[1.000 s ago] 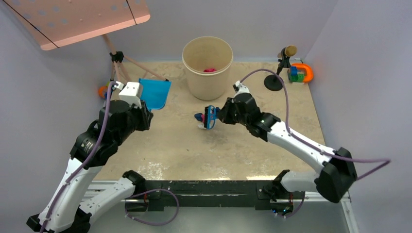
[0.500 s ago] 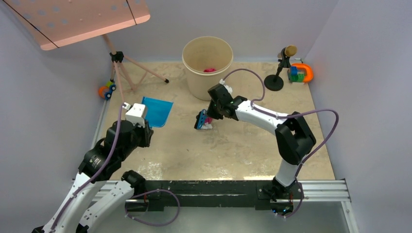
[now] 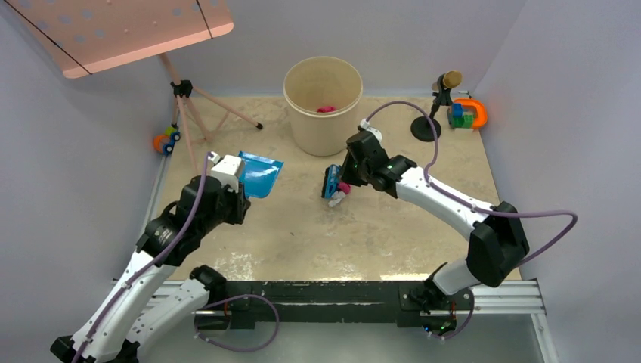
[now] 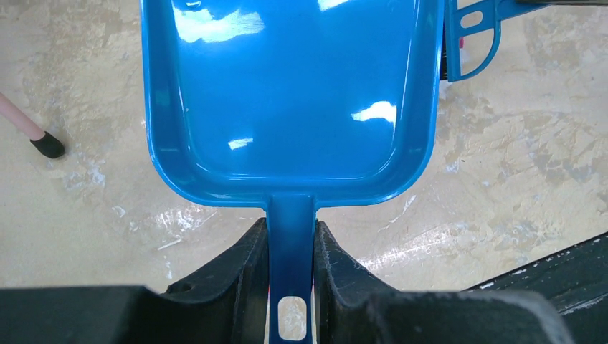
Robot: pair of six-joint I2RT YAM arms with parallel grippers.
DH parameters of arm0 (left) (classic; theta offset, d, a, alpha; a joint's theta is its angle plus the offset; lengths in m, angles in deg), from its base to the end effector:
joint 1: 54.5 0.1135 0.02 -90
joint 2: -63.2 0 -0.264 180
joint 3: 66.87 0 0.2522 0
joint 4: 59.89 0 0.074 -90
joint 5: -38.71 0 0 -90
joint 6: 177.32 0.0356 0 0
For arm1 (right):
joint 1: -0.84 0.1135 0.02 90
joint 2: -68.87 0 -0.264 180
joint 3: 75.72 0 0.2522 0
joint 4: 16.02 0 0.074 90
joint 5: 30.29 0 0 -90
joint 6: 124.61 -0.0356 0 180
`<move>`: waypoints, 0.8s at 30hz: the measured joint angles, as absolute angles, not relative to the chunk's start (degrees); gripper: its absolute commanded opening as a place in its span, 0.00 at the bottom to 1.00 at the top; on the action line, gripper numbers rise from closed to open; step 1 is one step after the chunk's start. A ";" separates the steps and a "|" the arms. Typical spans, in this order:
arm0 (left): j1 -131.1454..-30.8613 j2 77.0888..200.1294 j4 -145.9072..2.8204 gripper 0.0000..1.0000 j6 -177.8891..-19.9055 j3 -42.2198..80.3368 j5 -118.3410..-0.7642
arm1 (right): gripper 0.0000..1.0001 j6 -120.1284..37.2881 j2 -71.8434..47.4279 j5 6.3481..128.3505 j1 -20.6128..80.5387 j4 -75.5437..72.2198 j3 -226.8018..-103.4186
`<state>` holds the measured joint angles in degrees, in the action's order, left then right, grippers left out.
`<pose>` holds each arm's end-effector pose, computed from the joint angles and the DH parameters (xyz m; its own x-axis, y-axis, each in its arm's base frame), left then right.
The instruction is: Sweep away the paper scraps from the table
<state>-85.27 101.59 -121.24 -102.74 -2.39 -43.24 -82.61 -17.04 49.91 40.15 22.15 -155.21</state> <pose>0.1132 -0.0616 0.3253 -0.5867 0.0429 -0.8086 0.2617 0.9551 -0.1392 0.2588 0.2040 0.2721 -0.7577 0.3261 -0.5653 0.0487 0.8921 0.4493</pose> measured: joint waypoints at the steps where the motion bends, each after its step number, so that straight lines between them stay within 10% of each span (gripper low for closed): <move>1: -85.27 101.35 -121.22 0.00 -102.74 -2.39 -43.24 | 0.00 -81.74 -16.45 50.34 40.15 21.88 -155.21; 24: -85.27 93.99 -129.26 0.00 -119.79 14.55 -47.04 | 0.00 -75.10 6.20 50.06 40.15 11.94 -145.68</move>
